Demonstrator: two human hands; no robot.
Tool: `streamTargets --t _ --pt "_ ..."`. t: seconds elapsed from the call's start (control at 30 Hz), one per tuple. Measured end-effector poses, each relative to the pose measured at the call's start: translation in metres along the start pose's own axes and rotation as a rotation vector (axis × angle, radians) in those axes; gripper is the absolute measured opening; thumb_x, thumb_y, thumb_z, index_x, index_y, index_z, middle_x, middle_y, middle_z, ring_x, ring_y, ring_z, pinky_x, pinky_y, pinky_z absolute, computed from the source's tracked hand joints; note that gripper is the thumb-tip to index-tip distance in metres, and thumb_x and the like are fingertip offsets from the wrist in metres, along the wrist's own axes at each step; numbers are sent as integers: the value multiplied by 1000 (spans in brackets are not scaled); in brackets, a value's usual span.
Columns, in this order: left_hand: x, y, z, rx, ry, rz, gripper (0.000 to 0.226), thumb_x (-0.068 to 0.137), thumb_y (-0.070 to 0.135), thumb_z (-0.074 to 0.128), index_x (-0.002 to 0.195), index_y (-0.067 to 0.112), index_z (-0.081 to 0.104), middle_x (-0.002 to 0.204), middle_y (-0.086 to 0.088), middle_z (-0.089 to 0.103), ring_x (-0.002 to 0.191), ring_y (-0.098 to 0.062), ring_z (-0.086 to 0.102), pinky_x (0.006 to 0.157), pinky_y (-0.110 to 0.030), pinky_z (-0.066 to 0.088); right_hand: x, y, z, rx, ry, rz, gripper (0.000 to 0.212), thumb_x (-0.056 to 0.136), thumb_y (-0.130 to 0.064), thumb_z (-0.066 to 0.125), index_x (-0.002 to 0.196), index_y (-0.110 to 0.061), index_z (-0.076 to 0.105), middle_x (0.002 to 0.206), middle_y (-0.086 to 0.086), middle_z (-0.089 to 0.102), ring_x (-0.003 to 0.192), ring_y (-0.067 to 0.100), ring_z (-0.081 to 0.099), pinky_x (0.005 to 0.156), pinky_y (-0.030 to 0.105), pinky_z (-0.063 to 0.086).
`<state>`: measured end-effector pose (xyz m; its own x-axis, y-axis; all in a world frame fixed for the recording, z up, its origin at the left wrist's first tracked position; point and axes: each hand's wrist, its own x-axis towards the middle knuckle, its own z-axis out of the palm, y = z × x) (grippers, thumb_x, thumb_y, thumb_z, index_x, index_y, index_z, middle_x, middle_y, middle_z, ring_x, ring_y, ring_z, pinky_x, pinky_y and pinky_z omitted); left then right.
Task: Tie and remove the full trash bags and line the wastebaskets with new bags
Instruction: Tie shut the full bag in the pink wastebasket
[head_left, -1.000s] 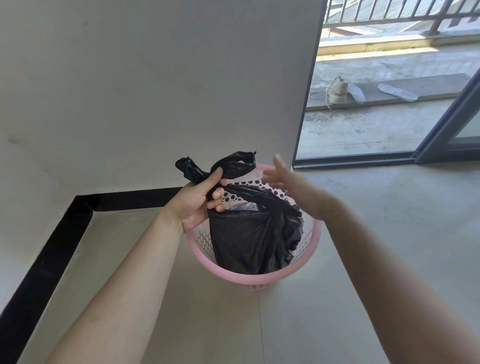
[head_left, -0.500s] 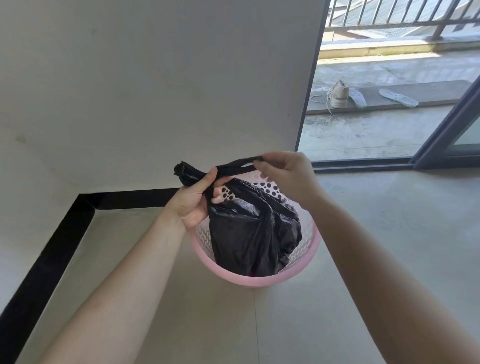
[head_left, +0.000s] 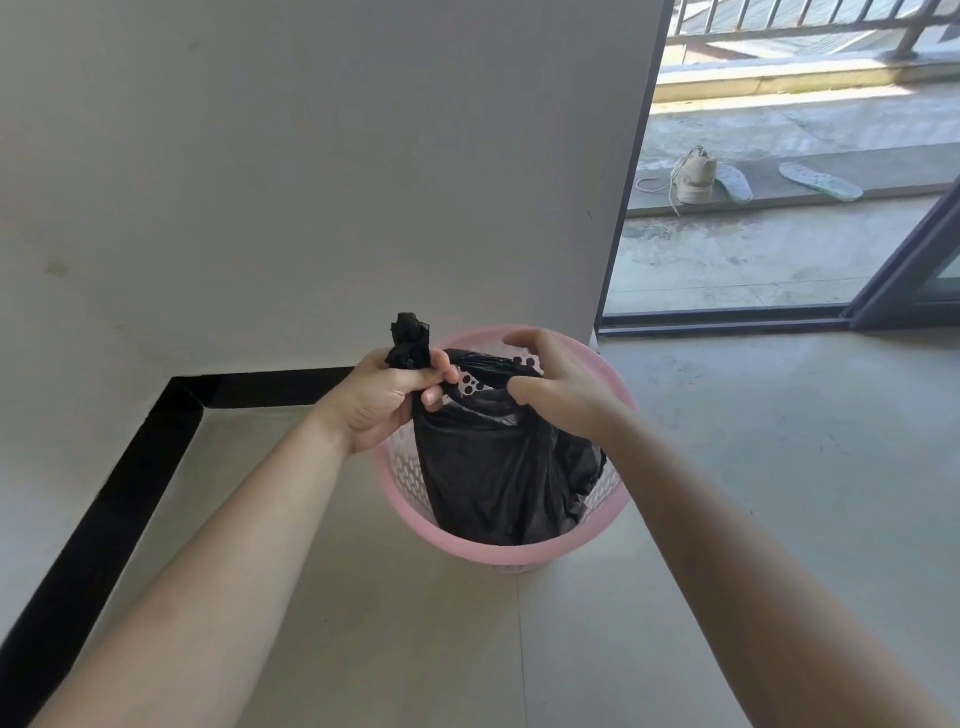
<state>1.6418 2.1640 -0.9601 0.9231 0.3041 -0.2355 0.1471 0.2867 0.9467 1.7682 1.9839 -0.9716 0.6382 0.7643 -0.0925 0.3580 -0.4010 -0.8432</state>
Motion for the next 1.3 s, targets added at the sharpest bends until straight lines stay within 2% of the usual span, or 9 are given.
streamTargets --t 0.07,0.27,0.57,0.63,0.73,0.93,1.07,1.17,1.3 --pt "-1 1 2 50 28 -11 25 96 -8 48 81 10 59 81 -8 63 57 -14 45 63 -25 42 6 1 5 2 -65 0 58 86 -13 59 141 -23 44 122 -6 59 103 10 61 83 27 50" --pt "2 -11 20 127 354 66 26 94 -9 49 86 5 70 92 -11 69 80 -18 64 79 -27 52 12 6 7 -279 125 -99 8 87 -11 59 88 -13 66 73 4 64 66 21 56 59 37 42" --pt "9 -14 23 -698 356 63 31 76 -15 29 65 12 43 67 -10 59 73 -29 60 86 -35 47 -6 6 5 -224 -162 22 14 96 -27 58 87 -18 62 71 2 59 61 17 51 59 30 39" --pt "4 -15 28 -713 317 54 24 66 -10 33 62 13 40 60 -6 47 62 -26 51 77 -36 47 -9 9 3 -113 -211 106 6 94 -24 60 96 -18 62 79 -1 60 72 17 56 66 30 42" --pt "0 -17 36 -654 291 38 22 63 -7 33 60 15 38 54 -3 38 51 -22 40 70 -34 42 -14 13 2 153 -318 291 33 79 -25 64 111 -29 60 107 -2 61 103 20 59 96 40 49" --pt "2 -19 37 -576 245 13 24 65 -6 31 60 16 37 53 0 35 49 -18 35 72 -31 39 -11 21 0 602 -238 241 81 74 -73 64 144 -42 39 139 -4 51 129 22 51 113 48 38" --pt "5 -23 39 -493 199 -25 30 73 -8 25 62 16 37 58 -1 38 53 -20 40 72 -32 42 -13 8 9 603 -36 65 24 96 -47 56 118 -41 64 104 -22 70 97 -5 66 82 15 52" --pt "6 -26 44 -641 179 -17 27 68 -8 27 63 16 38 79 -10 62 74 -28 60 72 -35 50 -6 7 17 949 150 161 26 101 -38 54 109 -20 70 105 2 75 97 20 72 85 38 58" --pt "9 -34 46 -1002 275 78 26 65 -9 29 63 15 39 85 -16 70 95 -34 68 85 -36 52 -2 7 16 1380 281 219 35 108 -25 35 92 -8 60 89 5 74 92 21 68 89 39 52"
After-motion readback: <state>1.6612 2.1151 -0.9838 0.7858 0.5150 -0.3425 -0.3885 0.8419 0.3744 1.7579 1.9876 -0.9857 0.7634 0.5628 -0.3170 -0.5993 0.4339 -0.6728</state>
